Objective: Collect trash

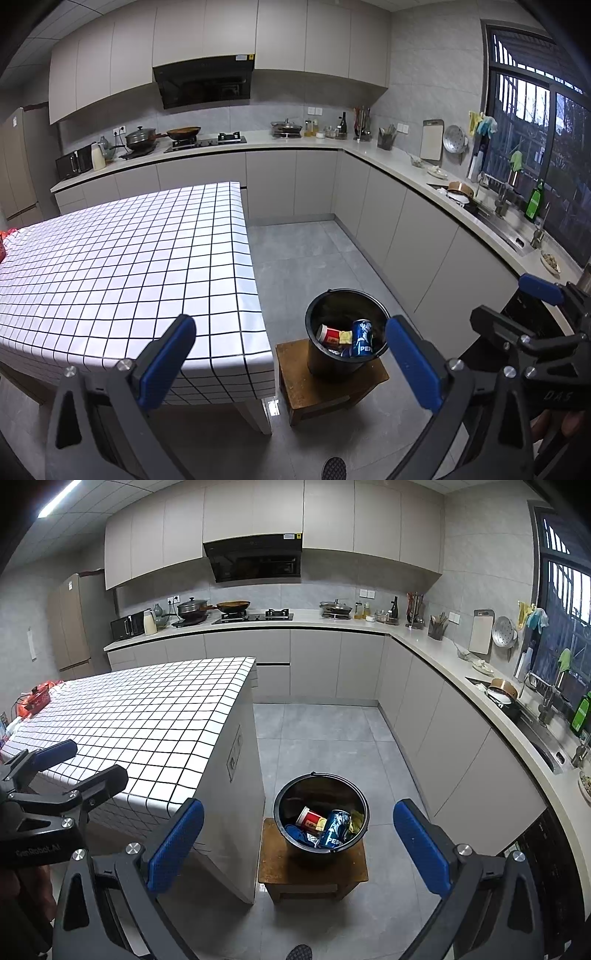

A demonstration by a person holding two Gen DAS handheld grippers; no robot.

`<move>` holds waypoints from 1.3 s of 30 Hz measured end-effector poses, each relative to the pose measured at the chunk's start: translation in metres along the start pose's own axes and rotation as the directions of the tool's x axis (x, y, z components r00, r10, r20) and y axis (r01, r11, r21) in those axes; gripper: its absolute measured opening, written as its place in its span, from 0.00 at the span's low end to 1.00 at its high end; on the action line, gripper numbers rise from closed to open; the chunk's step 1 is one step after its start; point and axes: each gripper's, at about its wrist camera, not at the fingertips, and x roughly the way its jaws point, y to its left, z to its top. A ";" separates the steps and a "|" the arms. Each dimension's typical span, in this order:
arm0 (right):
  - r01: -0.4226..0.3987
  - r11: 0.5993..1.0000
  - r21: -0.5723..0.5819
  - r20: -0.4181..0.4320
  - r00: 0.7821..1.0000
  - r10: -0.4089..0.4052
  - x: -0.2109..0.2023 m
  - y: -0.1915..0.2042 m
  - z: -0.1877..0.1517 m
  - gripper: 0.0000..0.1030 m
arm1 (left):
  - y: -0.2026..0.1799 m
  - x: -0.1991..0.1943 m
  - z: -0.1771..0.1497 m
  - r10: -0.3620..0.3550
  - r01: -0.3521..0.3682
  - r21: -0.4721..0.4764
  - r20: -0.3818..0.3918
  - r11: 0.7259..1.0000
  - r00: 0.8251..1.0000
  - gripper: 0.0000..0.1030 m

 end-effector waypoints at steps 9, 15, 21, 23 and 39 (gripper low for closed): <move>0.001 1.000 -0.003 0.000 1.000 -0.001 0.001 0.000 0.001 1.00 | -0.001 0.001 0.001 0.004 -0.004 -0.003 0.002 1.000 1.000 1.00; 0.001 1.000 -0.004 0.000 1.000 -0.001 0.002 0.000 0.002 1.00 | -0.002 0.001 0.002 0.003 -0.003 -0.002 0.000 1.000 1.000 1.00; -0.002 1.000 -0.003 0.001 1.000 0.002 0.003 0.000 0.003 1.00 | -0.003 0.001 0.002 0.001 -0.001 0.002 0.006 1.000 1.000 1.00; -0.001 1.000 -0.002 0.002 1.000 0.001 0.003 -0.001 0.003 1.00 | -0.004 0.001 0.002 0.001 -0.001 0.003 0.004 1.000 1.000 1.00; -0.001 1.000 0.000 0.002 1.000 0.001 0.004 -0.003 0.003 1.00 | -0.004 0.005 0.003 0.008 -0.008 0.015 0.001 1.000 1.000 1.00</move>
